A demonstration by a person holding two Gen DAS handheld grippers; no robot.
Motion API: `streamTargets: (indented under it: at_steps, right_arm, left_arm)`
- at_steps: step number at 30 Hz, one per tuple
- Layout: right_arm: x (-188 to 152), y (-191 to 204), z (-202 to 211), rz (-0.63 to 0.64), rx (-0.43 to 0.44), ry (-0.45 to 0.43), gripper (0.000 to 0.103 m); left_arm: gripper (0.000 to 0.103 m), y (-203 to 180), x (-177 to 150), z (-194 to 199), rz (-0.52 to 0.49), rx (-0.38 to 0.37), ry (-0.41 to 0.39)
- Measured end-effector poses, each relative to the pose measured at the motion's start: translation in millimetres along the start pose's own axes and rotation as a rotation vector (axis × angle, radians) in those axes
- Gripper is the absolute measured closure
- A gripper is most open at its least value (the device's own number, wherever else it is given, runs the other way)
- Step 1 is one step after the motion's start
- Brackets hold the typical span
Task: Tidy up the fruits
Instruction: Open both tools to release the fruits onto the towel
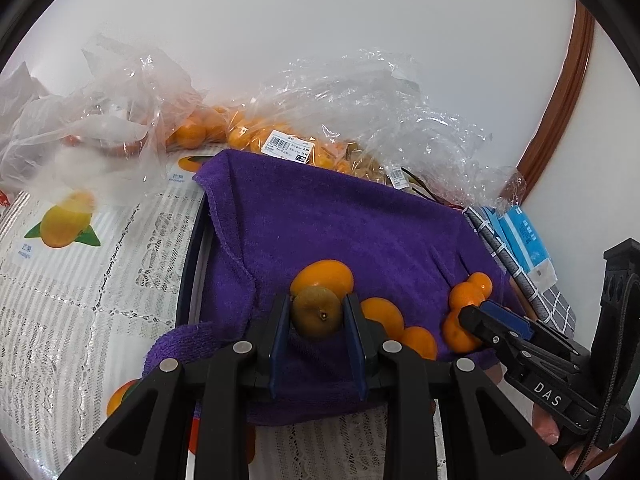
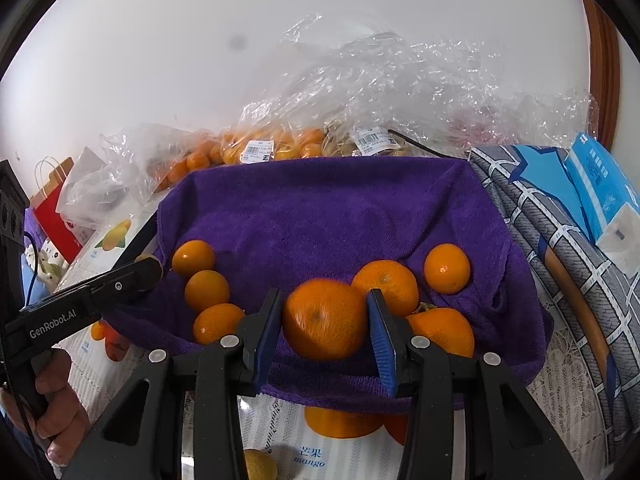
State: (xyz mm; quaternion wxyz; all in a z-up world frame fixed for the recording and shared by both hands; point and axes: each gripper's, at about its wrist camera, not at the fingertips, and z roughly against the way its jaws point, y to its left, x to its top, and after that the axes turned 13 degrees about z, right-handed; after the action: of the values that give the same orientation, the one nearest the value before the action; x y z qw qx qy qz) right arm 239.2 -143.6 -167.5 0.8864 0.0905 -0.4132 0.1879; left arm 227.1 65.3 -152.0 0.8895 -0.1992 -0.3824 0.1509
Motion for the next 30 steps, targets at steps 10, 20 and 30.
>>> streamTargets:
  at_steps: [10,20,30]
  right_arm:
    - [0,-2,5,-0.002,-0.019,-0.018,0.060]
    - [-1,2,20,0.020,-0.106,-0.067,0.043]
    - [-24,-4,48,-0.067,-0.088,-0.070,0.043]
  left_arm:
    - [0.077,-6,-3,-1,-0.039,0.007,-0.009]
    - [0.069,-1,1,3,-0.018,-0.011,-0.029]
    - [0.066,1,3,9,0.001,-0.040,-0.035]
